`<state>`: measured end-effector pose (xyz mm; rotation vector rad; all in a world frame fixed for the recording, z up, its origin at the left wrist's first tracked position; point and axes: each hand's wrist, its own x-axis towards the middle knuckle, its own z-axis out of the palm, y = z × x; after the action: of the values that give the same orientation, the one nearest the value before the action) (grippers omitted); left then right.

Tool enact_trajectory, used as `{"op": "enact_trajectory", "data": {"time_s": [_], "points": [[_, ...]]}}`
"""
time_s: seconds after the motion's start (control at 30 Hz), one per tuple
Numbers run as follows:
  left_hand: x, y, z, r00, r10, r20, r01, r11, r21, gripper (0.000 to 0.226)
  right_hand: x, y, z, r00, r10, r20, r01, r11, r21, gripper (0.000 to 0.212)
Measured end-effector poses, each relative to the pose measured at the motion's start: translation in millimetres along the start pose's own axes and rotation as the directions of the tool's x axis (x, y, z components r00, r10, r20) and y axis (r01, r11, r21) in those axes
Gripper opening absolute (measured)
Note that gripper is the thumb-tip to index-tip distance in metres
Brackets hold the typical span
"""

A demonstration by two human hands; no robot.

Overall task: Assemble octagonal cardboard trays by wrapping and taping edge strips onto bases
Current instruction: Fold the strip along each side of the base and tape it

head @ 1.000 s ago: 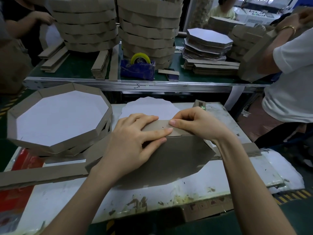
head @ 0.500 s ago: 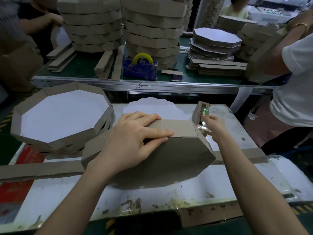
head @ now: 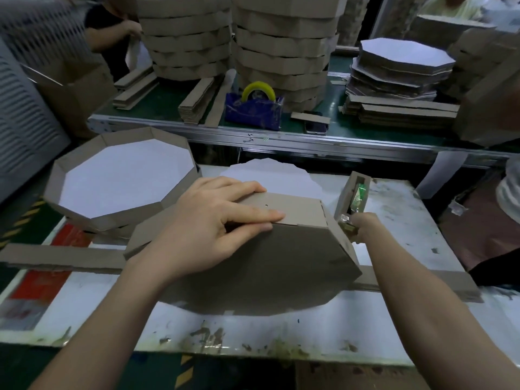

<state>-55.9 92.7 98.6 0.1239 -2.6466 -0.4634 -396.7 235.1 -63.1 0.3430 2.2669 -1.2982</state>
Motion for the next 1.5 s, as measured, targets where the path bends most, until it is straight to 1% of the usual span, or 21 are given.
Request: {"op": "enact_trajectory", "data": {"time_s": [0.07,0.13,0.2,0.27,0.33,0.37,0.43,0.47,0.5,0.67,0.77,0.83,0.93,1.03,1.13,1.2,1.33,1.37,1.43,1.47,1.5], "points": [[-1,1,2,1.000,0.004,-0.026,-0.004,1.000,0.005,0.029,10,0,3,1.000,0.031,-0.004,-0.031,0.999,0.043,0.026],[-2,1,2,0.999,-0.004,-0.035,0.004,1.000,-0.001,0.028,15,1,4,0.999,0.047,-0.024,-0.045,0.996,0.075,0.033],[-2,1,2,0.999,-0.027,-0.030,0.027,1.000,-0.003,0.028,17,1,6,0.997,0.063,-0.039,-0.056,0.986,0.158,0.036],[-1,0,2,0.998,-0.052,-0.026,0.053,0.999,0.010,0.029,13,0,6,0.996,0.066,-0.065,-0.047,0.963,0.265,0.029],[0,1,3,0.997,-0.067,-0.030,0.068,0.997,0.020,0.030,5,1,7,0.995,0.065,-0.076,-0.028,0.910,0.413,0.013],[0,1,3,0.997,-0.069,-0.034,0.070,0.997,0.022,0.031,-1,2,7,0.994,0.067,-0.084,-0.017,0.868,0.497,0.012],[1,2,4,0.997,-0.066,-0.047,0.068,0.997,0.028,0.030,-11,9,9,0.993,0.062,-0.105,0.016,0.784,0.620,0.017],[1,2,5,0.997,-0.064,-0.051,0.066,0.997,0.032,0.030,-18,15,9,0.993,0.054,-0.107,0.029,0.759,0.650,0.019],[2,3,5,0.997,-0.063,-0.051,0.065,0.997,0.034,0.030,-23,23,10,0.993,0.044,-0.112,0.040,0.757,0.652,0.020],[3,4,5,0.996,-0.071,-0.048,0.073,0.997,0.030,0.032,-33,67,8,0.989,-0.035,-0.142,0.108,0.829,0.549,0.016],[3,5,6,0.996,-0.068,-0.050,0.070,0.997,0.029,0.032,-26,86,4,0.978,-0.166,-0.126,0.203,0.895,0.397,0.023],[1,4,5,0.996,-0.069,-0.051,0.070,0.997,0.024,0.032,-19,92,-1,0.962,-0.245,-0.121,0.270,0.919,0.287,0.026],[0,1,5,0.996,-0.074,-0.054,0.075,0.997,0.026,0.031,-7,97,-10,0.950,-0.292,-0.114,0.309,0.934,0.179,0.024],[-2,-2,6,0.995,-0.079,-0.067,0.081,0.996,0.022,0.031,-4,101,-14,0.942,-0.299,-0.156,0.322,0.934,0.154,0.018],[-4,-3,5,0.993,-0.084,-0.082,0.084,0.996,-0.003,0.031,-18,87,-12,0.912,-0.361,-0.195,0.389,0.912,0.131,0.013],[-6,-4,5,0.991,-0.089,-0.099,0.086,0.996,-0.027,0.031,-34,68,-10,0.890,-0.427,-0.162,0.447,0.887,0.118,0.015],[-17,-8,3,0.983,-0.113,-0.144,0.103,0.992,-0.074,0.030,-82,19,-7,0.829,-0.558,-0.038,0.559,0.825,0.080,0.027],[-20,-10,2,0.981,-0.123,-0.149,0.110,0.990,-0.092,0.031,-98,6,-7,0.824,-0.566,0.016,0.564,0.824,0.057,0.038],[-26,-14,-2,0.981,-0.138,-0.139,0.121,0.985,-0.122,0.032,-129,-17,-6,0.838,-0.528,0.135,0.530,0.848,0.030,0.067],[-28,-15,-3,0.982,-0.138,-0.127,0.122,0.985,-0.125,0.032,-146,-27,-6,0.830,-0.530,0.174,0.533,0.845,0.031,0.069],[-30,-14,-4,0.985,-0.134,-0.111,0.121,0.985,-0.120,0.033,-163,-36,-6,0.807,-0.557,0.197,0.558,0.828,0.051,0.063]]}}
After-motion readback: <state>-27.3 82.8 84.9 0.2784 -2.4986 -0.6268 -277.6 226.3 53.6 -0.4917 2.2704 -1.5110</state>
